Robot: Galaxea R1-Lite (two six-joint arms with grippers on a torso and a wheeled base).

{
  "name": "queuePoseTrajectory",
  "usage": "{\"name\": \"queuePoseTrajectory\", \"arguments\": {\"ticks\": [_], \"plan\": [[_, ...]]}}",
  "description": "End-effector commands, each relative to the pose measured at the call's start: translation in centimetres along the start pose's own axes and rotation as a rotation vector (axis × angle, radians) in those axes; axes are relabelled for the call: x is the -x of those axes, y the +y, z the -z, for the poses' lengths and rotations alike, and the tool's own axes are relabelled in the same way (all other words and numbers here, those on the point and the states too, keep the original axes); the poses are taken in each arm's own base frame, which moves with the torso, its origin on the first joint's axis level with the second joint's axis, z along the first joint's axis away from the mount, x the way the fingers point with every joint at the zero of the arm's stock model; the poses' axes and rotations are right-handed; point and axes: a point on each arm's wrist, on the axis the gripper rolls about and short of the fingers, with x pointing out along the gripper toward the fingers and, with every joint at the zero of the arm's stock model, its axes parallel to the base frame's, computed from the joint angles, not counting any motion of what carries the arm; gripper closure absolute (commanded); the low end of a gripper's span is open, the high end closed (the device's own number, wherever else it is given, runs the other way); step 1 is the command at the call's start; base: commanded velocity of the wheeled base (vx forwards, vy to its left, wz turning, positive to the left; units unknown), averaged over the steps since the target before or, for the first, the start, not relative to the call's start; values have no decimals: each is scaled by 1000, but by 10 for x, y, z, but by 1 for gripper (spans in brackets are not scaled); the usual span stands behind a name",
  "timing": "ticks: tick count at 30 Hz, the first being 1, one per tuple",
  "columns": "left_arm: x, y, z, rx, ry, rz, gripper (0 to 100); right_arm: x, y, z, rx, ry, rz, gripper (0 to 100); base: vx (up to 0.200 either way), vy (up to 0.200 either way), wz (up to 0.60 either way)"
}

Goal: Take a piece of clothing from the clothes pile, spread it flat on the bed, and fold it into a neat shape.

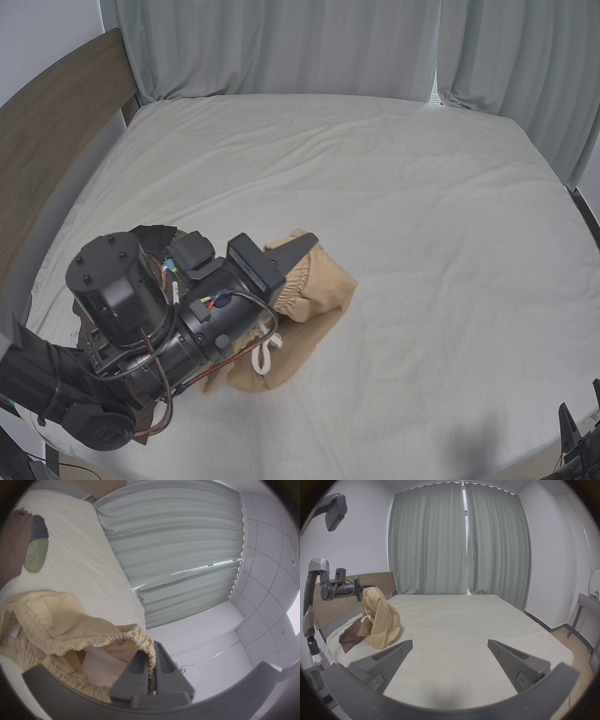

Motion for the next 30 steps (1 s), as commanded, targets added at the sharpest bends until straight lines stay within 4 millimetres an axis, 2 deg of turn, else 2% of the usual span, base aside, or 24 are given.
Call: {"name": "queuePoseTrajectory", "arguments": {"ticks": [1, 2, 9, 12, 14, 16, 18, 20, 26, 28, 30], "plan": [[-14, 7, 20, 25, 62, -13, 100, 0, 0, 5, 0, 1, -1, 0, 0, 0, 0], [-14, 7, 20, 25, 62, -13, 100, 0, 0, 5, 0, 1, -1, 0, 0, 0, 0], [-26, 9, 53, 58, 184, 8, 100, 0, 0, 5, 0, 1, -1, 0, 0, 0, 0], [-29, 6, 58, 71, 228, 35, 100, 0, 0, 5, 0, 1, -1, 0, 0, 0, 0], [-34, 5, 62, 80, 252, 56, 100, 0, 0, 5, 0, 1, -1, 0, 0, 0, 0], [-45, 5, 73, 93, 276, 72, 100, 0, 0, 5, 0, 1, -1, 0, 0, 0, 0], [-46, 5, 74, 94, 278, 74, 100, 0, 0, 5, 0, 1, -1, 0, 0, 0, 0], [-57, -6, 82, 104, 291, 124, 100, 0, 0, 5, 0, 1, -1, 0, 0, 0, 0], [-64, -37, 94, 202, 405, 234, 100, 0, 0, 5, 2, 1, 0, 0, 0, 0, 0], [-65, -39, 94, 205, 406, 237, 100, 0, 0, 5, 0, 1, 0, 0, 0, 0, 0], [-75, -58, 96, 219, 423, 281, 100, 0, 0, 5, 0, 1, 2, 0, 0, 0, 0]]}}
